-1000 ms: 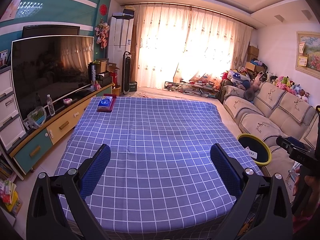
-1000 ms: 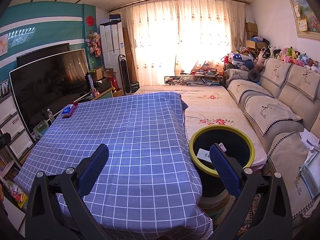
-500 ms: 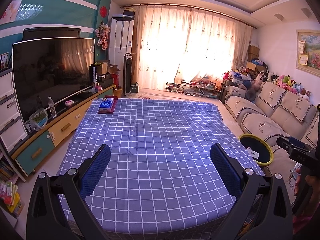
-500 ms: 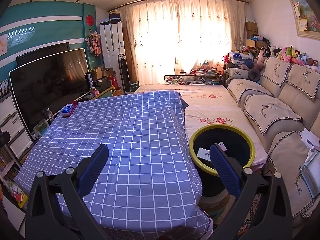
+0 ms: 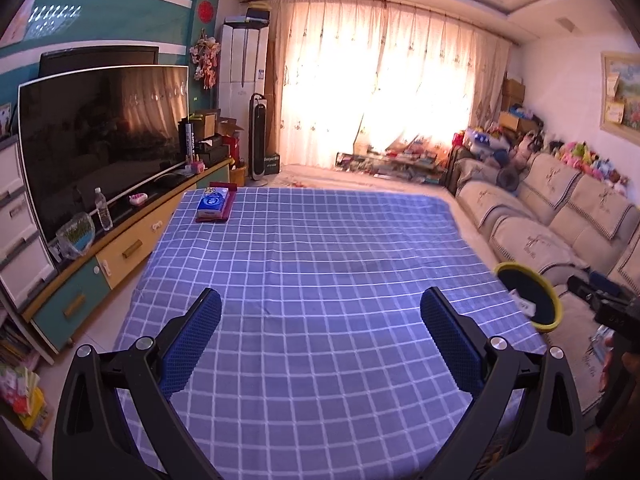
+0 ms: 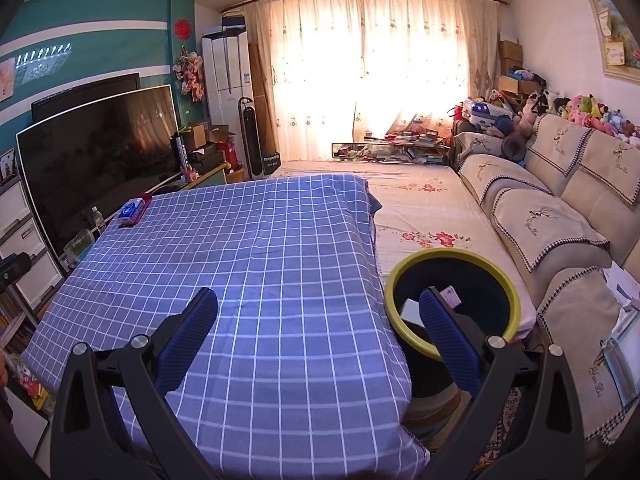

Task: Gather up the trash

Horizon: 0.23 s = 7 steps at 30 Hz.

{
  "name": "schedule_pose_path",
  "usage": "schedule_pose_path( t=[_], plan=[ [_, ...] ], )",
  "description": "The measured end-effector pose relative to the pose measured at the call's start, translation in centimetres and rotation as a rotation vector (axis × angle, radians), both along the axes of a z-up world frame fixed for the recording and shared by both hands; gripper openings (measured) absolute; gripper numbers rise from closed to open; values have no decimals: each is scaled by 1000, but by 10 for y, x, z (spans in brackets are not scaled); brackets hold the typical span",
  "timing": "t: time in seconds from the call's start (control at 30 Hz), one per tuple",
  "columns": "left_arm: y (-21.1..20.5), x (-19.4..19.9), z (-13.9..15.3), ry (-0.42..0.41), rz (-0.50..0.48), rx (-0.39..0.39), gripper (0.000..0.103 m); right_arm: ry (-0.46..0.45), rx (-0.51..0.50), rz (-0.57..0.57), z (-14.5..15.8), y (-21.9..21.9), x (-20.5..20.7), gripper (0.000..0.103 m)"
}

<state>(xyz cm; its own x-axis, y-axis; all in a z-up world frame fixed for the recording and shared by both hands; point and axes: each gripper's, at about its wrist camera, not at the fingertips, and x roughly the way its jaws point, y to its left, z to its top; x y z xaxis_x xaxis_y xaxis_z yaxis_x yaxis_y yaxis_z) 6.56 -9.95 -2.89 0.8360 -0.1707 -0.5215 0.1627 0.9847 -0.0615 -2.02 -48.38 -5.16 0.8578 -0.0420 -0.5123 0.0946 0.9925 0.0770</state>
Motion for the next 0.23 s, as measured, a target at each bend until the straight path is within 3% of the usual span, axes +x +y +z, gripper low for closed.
schedule_pose_path(
  t=[0.23],
  plan=[
    [11,123,-27,120,46,34,98,93,45,80,-9,13,117,96]
  ],
)
